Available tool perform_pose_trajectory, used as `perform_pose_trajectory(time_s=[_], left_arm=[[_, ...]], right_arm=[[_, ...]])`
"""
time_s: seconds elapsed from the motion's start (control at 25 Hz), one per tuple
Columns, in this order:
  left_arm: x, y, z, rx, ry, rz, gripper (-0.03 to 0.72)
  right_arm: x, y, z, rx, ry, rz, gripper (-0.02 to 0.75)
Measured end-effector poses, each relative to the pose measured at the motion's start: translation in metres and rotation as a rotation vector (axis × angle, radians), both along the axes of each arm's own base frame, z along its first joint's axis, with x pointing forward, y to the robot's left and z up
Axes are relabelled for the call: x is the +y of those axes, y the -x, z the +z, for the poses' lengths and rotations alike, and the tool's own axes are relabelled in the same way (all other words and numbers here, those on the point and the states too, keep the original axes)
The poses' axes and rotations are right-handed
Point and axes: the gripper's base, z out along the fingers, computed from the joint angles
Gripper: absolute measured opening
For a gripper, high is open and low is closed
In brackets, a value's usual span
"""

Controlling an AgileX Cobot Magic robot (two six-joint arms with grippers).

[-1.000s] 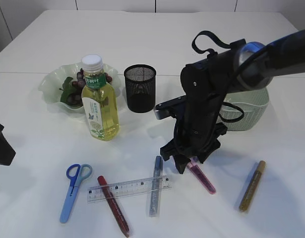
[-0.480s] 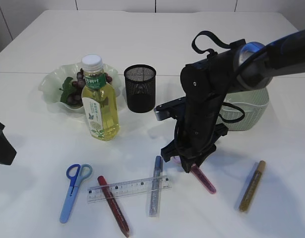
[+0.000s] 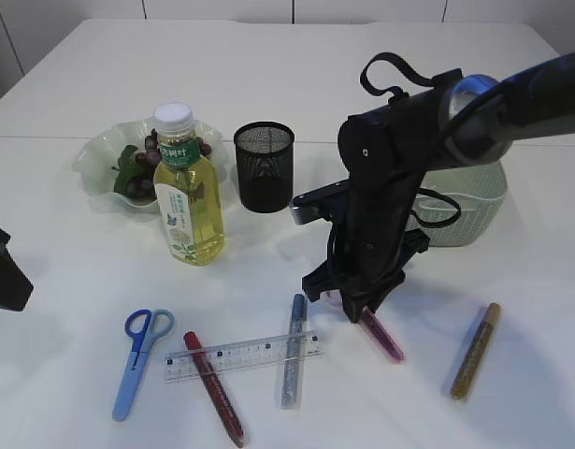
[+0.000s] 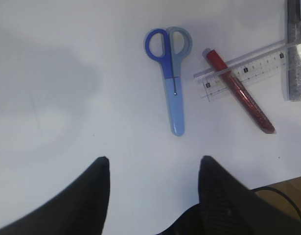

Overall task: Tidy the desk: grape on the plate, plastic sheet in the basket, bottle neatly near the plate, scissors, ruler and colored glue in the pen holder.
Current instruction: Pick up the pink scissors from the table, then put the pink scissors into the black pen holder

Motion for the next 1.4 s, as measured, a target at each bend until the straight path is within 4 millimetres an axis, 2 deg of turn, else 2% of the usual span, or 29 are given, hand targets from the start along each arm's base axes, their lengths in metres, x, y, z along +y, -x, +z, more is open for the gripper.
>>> perform_pose_trajectory(time_s=[0.2,0.48,0.76,0.92,1.2,1.28,1.4], left_arm=[[0.0,0.0,0.0,0.0,0.0,0.0,0.415],[0.0,0.0,0.0,0.001,0.004,0.001,0.414],[-0.001,0.0,0.0,0.0,0.01,0.004,0.413],[-0.001,0.0,0.0,0.0,0.01,0.004,0.413],[-0.001,0.0,0.0,0.0,0.011,0.004,0.405],[-0.001,0.0,0.0,0.0,0.011,0.004,0.403],[-0.001,0.0,0.0,0.0,0.011,0.004,0.403]], right_arm=[[0.005,-0.006,0.017,-0.022,-0.029,0.014,0.196],[0.007,-0.017,0.062,-0.057,-0.167,0.041,0.195],[-0.015,-0.05,0.116,-0.119,-0.508,0.012,0.195],[-0.025,-0.064,0.138,-0.209,-0.726,0.052,0.195],[-0.022,-0.08,0.158,-0.481,-0.963,0.239,0.195],[-0.018,-0.086,0.153,-0.543,-1.016,0.289,0.195],[-0.013,-0.097,0.134,-0.603,-1.07,0.324,0.195]])
